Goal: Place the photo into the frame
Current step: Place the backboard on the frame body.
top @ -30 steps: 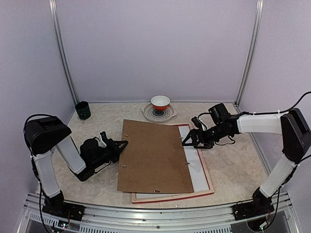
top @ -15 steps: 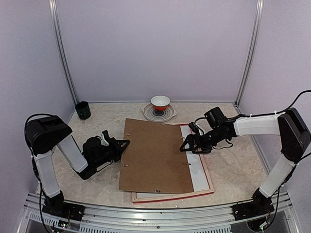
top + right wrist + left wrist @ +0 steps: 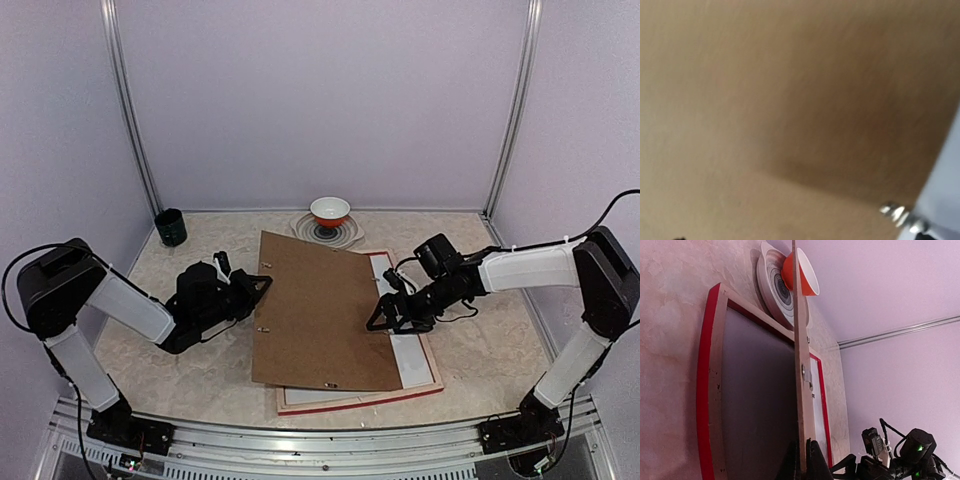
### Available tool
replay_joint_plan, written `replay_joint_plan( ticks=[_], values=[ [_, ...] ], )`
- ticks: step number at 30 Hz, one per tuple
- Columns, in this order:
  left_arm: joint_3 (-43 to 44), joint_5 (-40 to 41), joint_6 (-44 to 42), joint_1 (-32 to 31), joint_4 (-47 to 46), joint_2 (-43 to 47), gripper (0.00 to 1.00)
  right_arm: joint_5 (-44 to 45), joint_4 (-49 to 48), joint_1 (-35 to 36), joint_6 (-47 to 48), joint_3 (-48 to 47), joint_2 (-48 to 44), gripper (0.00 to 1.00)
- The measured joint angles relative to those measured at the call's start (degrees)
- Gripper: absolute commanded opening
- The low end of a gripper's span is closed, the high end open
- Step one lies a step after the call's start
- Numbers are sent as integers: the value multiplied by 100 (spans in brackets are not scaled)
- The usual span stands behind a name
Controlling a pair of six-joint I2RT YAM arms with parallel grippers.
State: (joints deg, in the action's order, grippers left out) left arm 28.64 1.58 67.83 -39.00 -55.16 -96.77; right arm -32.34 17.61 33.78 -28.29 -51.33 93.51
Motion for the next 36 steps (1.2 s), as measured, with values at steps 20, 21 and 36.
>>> replay_joint_plan(
  ticks=[20, 21, 36],
  values=[
    [-116, 343, -345, 0, 474, -271, 36, 243, -334, 197, -339, 326, -22, 99],
    [-136, 348, -352, 0, 483, -271, 36, 260, -363, 203, -354, 326, 4, 99],
    [-236, 293, -345, 2, 415, -511, 39, 409, -610, 212, -522, -22, 212, 99]
  ],
)
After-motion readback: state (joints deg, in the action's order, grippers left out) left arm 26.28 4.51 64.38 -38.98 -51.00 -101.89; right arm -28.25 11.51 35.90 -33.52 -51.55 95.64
